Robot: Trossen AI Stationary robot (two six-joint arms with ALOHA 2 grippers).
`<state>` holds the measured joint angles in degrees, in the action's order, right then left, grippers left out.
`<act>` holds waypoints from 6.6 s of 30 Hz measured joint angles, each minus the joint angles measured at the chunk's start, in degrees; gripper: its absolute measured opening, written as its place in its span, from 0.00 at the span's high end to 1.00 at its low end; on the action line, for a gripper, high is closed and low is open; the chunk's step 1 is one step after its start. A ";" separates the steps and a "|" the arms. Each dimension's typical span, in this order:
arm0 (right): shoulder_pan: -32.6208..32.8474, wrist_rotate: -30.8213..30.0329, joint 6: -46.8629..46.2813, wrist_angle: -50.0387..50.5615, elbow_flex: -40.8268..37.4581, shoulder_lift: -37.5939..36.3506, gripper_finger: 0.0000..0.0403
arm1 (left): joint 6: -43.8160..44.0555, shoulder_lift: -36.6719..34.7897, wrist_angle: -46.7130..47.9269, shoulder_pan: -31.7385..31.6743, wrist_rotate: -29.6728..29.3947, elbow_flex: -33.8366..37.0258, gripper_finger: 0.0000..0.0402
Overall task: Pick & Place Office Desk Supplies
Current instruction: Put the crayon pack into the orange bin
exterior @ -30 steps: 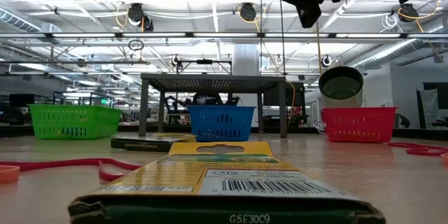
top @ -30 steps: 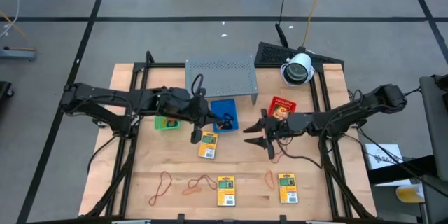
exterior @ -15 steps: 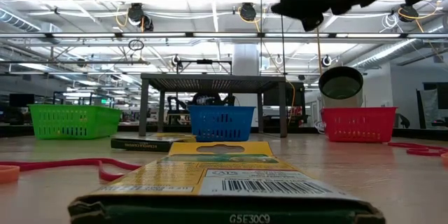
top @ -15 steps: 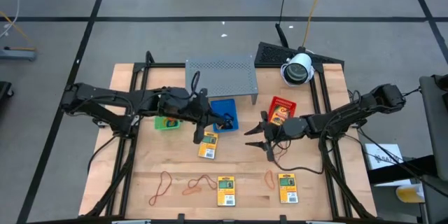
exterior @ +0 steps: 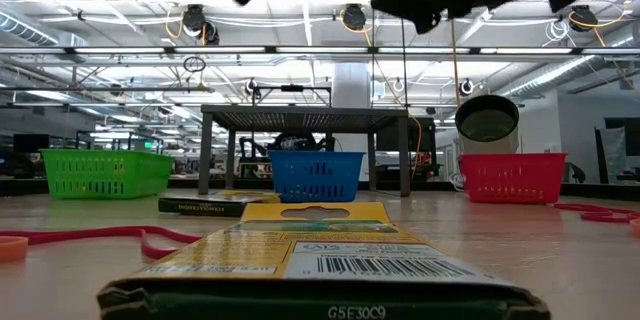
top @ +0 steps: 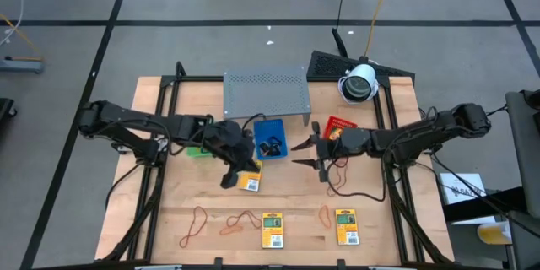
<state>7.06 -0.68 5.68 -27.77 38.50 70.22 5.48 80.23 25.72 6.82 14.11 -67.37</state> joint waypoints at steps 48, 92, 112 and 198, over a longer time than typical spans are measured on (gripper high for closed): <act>0.15 0.78 -1.98 6.23 3.87 -0.02 0.61 | -8.82 -0.30 -14.04 -7.67 -0.92 26.55 0.49; 0.15 0.54 -1.91 5.87 3.83 -0.04 0.61 | 5.57 13.48 -22.41 4.95 -6.70 26.32 1.00; 0.17 0.67 -1.98 5.34 3.82 -0.07 0.61 | 25.88 19.56 -39.92 11.97 -11.11 26.55 1.00; 0.19 0.98 -5.04 6.23 3.87 -0.02 0.61 | 26.92 11.91 -20.15 9.63 -7.85 26.51 0.43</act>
<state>7.25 0.30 0.64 -21.54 42.37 70.19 32.40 92.14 5.57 16.45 6.26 -40.86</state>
